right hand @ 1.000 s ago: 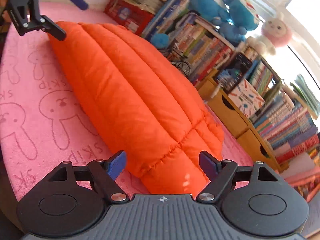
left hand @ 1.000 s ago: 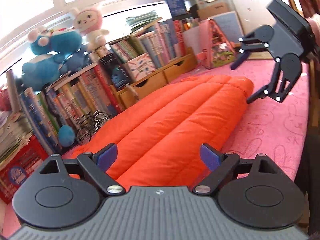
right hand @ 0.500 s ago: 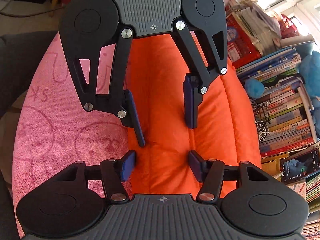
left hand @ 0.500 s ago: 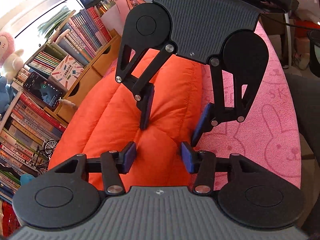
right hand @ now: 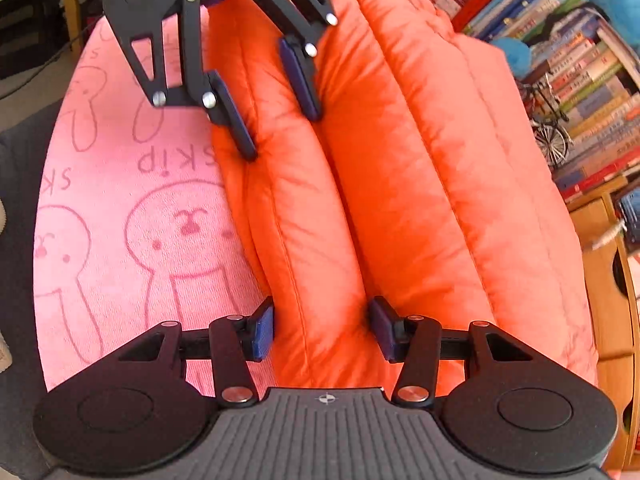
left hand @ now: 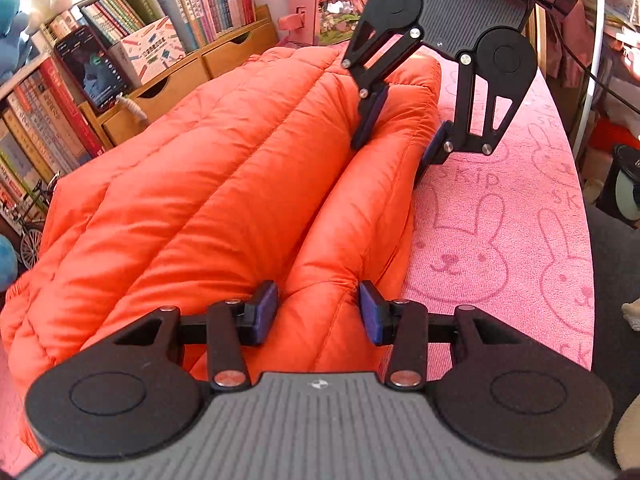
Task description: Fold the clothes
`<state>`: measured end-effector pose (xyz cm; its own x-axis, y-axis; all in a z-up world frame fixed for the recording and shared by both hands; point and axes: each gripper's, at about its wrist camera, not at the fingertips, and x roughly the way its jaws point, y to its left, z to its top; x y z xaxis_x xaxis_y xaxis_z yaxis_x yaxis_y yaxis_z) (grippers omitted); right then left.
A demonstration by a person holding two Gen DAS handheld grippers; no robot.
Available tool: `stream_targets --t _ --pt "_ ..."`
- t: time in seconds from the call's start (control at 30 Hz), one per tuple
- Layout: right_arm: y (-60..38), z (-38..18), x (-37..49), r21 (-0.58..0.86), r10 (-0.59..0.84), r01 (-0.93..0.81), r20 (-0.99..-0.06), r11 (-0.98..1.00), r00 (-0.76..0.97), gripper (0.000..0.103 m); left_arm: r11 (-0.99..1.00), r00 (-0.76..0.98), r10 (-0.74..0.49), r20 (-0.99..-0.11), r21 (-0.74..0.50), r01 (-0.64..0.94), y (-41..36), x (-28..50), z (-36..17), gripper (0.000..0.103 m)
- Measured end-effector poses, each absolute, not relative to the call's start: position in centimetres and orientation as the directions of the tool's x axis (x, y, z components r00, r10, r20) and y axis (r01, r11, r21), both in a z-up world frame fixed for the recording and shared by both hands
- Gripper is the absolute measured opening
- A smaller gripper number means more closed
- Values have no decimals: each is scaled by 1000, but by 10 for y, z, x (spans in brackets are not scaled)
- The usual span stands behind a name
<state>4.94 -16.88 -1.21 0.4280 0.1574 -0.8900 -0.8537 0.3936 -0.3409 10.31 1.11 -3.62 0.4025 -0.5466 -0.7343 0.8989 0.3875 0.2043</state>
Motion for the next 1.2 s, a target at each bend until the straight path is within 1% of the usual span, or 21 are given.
stream_targets --t 0.23,0.33,0.53,0.6,0.73,0.8,0.87,0.9,0.97,1.0,1.1,1.2 --pt "-240 -9 60 -344 53 -755 -893 559 446 49 453 418 -525 -741 172 875 42 98 -33 44" --pt "-257 -8 59 -331 60 -725 -888 604 455 49 491 436 -503 -746 168 855 59 95 -30 45" --pt "-268 -4 60 -327 76 -714 -880 619 469 49 586 468 -446 -763 146 797 100 91 -23 45" --pt "-272 -2 61 -326 80 -712 -878 622 472 49 617 474 -434 -766 131 776 112 90 -22 47" --pt "-281 1 61 -324 89 -708 -874 628 479 50 630 492 -406 -770 154 762 117 81 -21 51" --pt "-290 4 62 -317 90 -701 -874 639 478 50 645 499 -376 -781 166 746 123 80 -22 55" --pt "-302 6 64 -304 89 -682 -874 666 477 50 704 508 -343 -790 142 696 138 84 -24 73" --pt "-308 7 64 -297 90 -671 -874 680 478 50 748 504 -334 -796 102 656 150 88 -25 75" --pt "-318 9 61 -287 92 -650 -870 704 484 50 808 509 -333 -794 38 589 172 91 -28 76" --pt "-323 10 60 -284 93 -640 -867 714 489 52 821 521 -335 -785 28 570 178 89 -29 76" --pt "-327 9 46 -305 70 -610 -856 731 512 60 834 571 -317 -758 64 548 178 79 -30 77" --pt "-307 -10 17 -302 56 -580 -854 756 517 65 844 589 -313 -745 65 532 179 75 -31 77"
